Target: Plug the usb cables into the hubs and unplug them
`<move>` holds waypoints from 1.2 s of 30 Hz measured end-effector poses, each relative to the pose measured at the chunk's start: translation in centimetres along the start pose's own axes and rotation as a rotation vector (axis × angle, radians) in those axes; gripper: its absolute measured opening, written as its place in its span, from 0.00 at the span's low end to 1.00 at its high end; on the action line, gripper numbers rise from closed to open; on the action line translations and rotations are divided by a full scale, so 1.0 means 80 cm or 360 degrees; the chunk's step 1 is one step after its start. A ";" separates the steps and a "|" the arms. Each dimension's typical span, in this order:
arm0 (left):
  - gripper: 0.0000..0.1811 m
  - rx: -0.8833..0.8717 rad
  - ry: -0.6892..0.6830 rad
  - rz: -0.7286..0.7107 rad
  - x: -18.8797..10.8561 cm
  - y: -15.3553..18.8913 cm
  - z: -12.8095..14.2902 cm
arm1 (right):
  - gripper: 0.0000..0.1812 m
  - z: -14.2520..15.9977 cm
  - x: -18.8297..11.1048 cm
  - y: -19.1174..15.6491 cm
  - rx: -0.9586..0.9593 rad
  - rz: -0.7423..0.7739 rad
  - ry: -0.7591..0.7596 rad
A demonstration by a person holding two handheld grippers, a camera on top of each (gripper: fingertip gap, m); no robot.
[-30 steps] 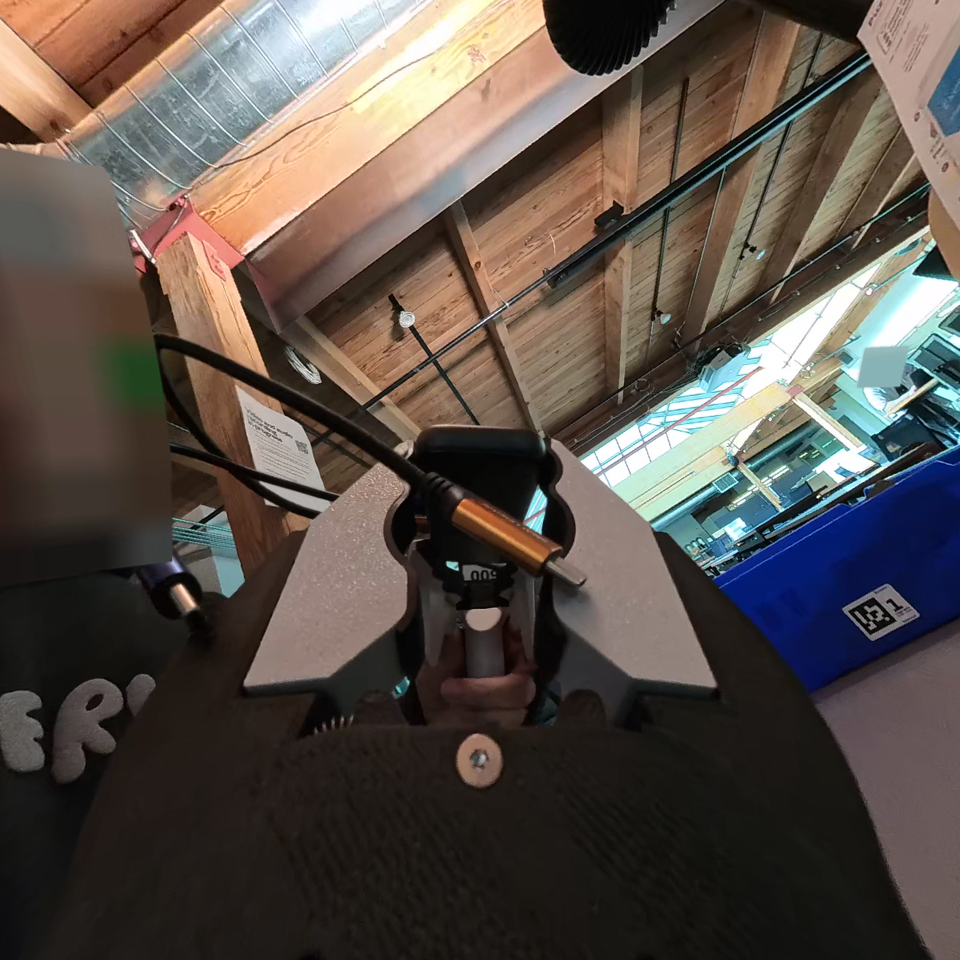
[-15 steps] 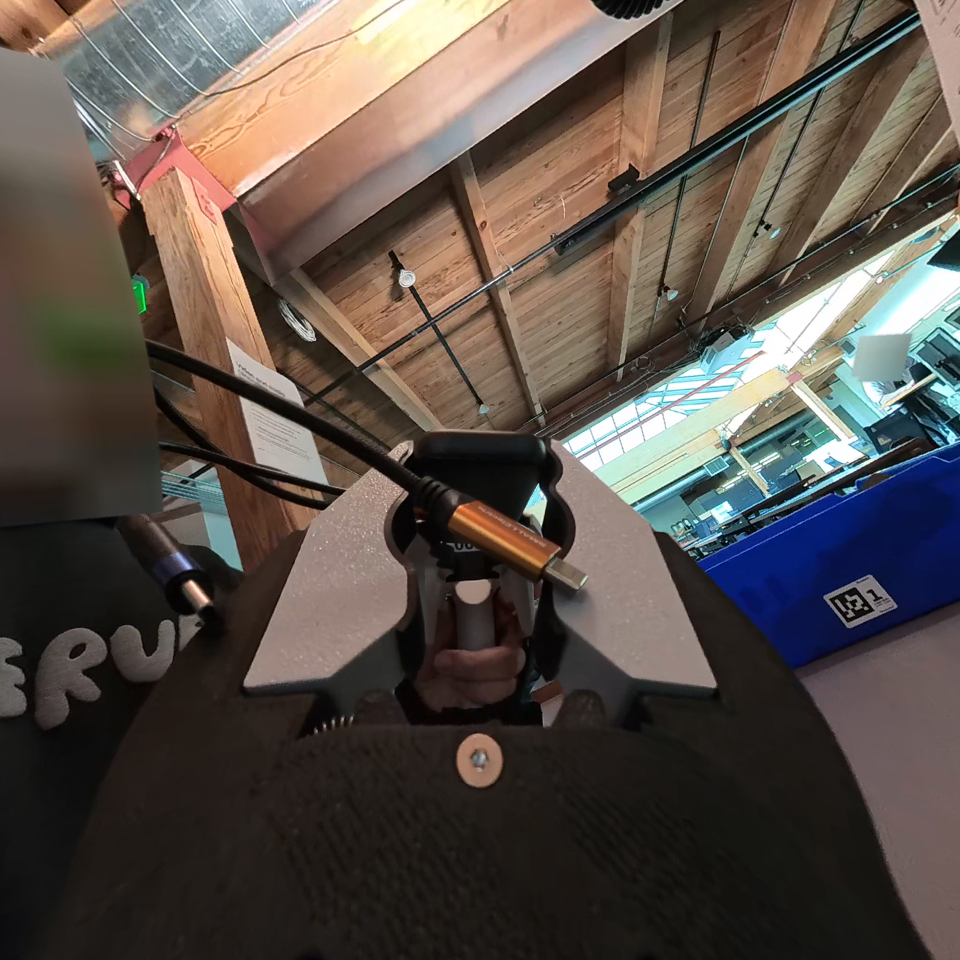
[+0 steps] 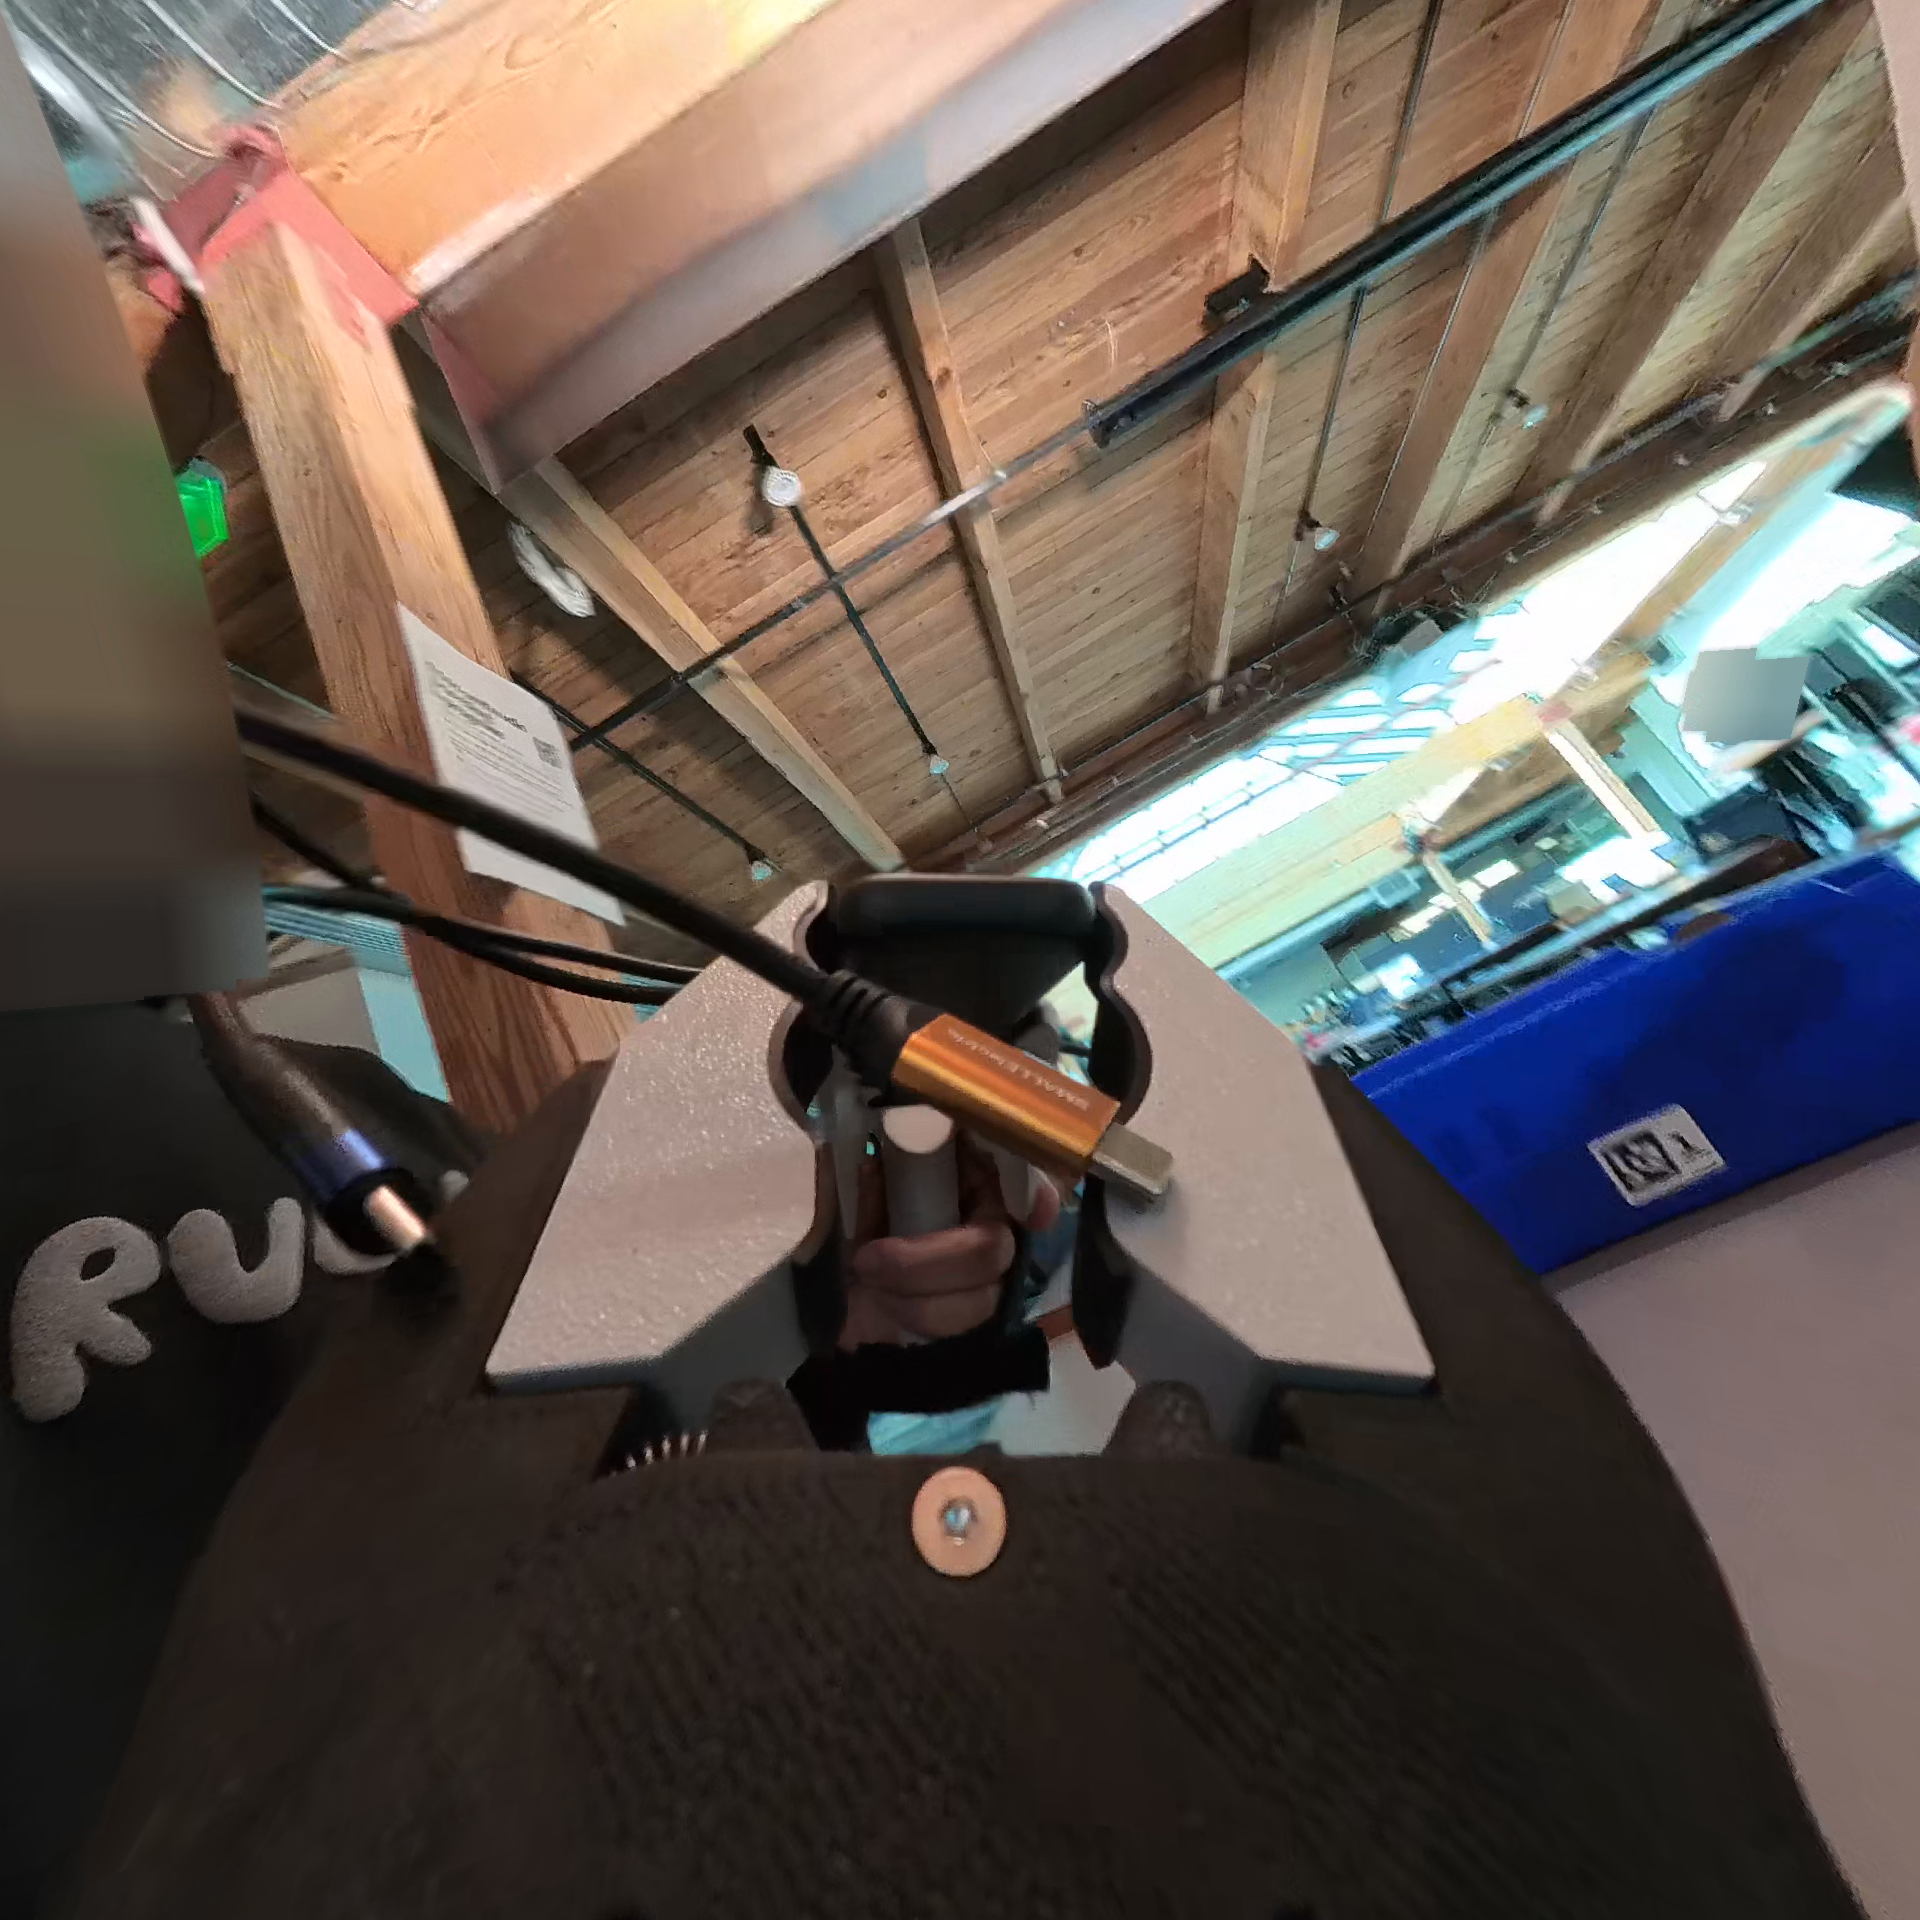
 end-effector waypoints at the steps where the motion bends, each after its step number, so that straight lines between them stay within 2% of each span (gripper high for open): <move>1: 0.25 0.0037 -0.0010 -0.0035 -0.001 -0.001 -0.002 | 0.27 0.001 -0.001 0.004 -0.0001 0.0100 -0.0018; 3: 0.24 0.0196 -0.0047 -0.0233 -0.006 -0.007 -0.005 | 0.30 0.004 -0.006 0.015 -0.0033 0.0410 -0.0042; 6: 0.24 0.0528 -0.0002 -0.0659 -0.023 -0.013 -0.024 | 0.38 0.011 -0.013 0.029 0.0024 0.0680 -0.0206; 7: 0.25 0.0634 0.0035 -0.0802 -0.029 -0.014 -0.033 | 0.40 0.015 -0.011 0.032 0.0068 0.0678 -0.0308; 9: 0.25 0.0825 0.0086 -0.1073 -0.041 -0.020 -0.050 | 0.37 0.020 -0.002 0.028 0.0105 0.0576 -0.0467; 12: 0.25 0.0980 0.0148 -0.1302 -0.049 -0.034 -0.064 | 0.32 0.023 0.023 0.003 -0.0080 0.0449 -0.0653; 14: 0.25 0.0958 0.0217 -0.1363 -0.049 -0.047 -0.066 | 0.32 0.016 0.039 -0.018 -0.0367 0.0493 -0.0725; 18: 0.25 0.0945 0.0322 -0.1427 -0.039 -0.067 -0.062 | 0.26 -0.029 0.070 -0.055 -0.1016 0.0776 -0.0608; 21: 0.25 0.1002 0.0354 -0.1427 -0.020 -0.075 -0.067 | 0.25 -0.063 0.092 -0.047 -0.1282 0.1051 -0.0618; 23: 0.24 0.1031 0.0379 -0.1399 -0.007 -0.077 -0.078 | 0.24 -0.079 0.107 -0.029 -0.1364 0.1120 -0.0691; 27: 0.25 0.1150 0.0482 -0.1408 0.006 -0.082 -0.102 | 0.15 -0.097 0.137 0.006 -0.1346 0.1004 -0.0895; 30: 0.25 0.1161 0.0537 -0.1392 0.011 -0.097 -0.114 | 0.11 -0.112 0.153 0.018 -0.1363 0.0954 -0.0852; 34: 0.24 0.1095 0.0618 -0.1320 0.016 -0.123 -0.112 | 0.17 -0.119 0.163 0.042 -0.1300 0.0937 -0.0921; 36: 0.25 0.1066 0.0657 -0.1270 0.020 -0.136 -0.109 | 0.15 -0.118 0.164 0.059 -0.1284 0.0947 -0.0958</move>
Point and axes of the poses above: each gripper's, where its closed fingertips meet, x out along the fingers, z out of its underside, y = z × x across the jaws, the point moved 10 cm from there along -x, back along the fingers, and after that the axes turned 6 degrees about -y, right-handed, at the moved point
